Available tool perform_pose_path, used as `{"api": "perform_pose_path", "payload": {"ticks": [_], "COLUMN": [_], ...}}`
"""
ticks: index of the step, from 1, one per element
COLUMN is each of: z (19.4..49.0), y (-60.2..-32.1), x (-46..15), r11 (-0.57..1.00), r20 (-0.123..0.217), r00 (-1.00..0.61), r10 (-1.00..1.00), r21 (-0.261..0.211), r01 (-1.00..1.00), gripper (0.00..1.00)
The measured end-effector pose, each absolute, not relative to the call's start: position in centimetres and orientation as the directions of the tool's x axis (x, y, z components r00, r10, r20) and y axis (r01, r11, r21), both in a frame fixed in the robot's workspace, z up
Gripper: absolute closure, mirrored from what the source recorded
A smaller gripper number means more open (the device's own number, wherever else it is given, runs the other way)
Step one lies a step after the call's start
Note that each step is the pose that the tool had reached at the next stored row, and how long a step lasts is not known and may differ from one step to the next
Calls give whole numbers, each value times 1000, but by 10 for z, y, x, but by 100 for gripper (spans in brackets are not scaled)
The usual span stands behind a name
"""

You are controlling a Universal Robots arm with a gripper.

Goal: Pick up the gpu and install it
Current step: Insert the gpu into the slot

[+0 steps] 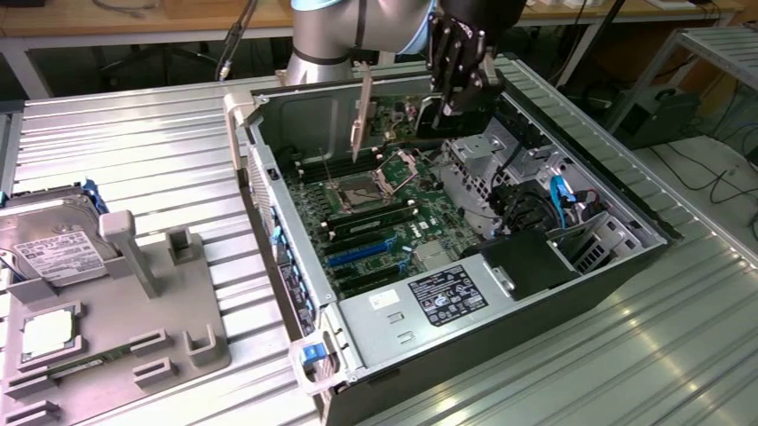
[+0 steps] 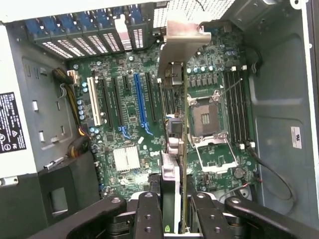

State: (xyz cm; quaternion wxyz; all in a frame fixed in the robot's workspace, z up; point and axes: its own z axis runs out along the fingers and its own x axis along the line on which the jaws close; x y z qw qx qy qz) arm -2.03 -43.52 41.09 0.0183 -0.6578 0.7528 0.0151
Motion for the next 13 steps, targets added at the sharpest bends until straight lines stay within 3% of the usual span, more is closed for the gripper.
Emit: {"api": "perform_pose_path", "payload": {"ticks": [6, 13], "z": [401, 387], "y": [-435, -435], "x": [-20, -35], "r11": [15, 4], "r20": [-48, -48], "r00": [-15, -3], "r10": [-999, -999], "r21": [-1, -1], "r01": [-1000, -1000], "gripper": [72, 72]}}
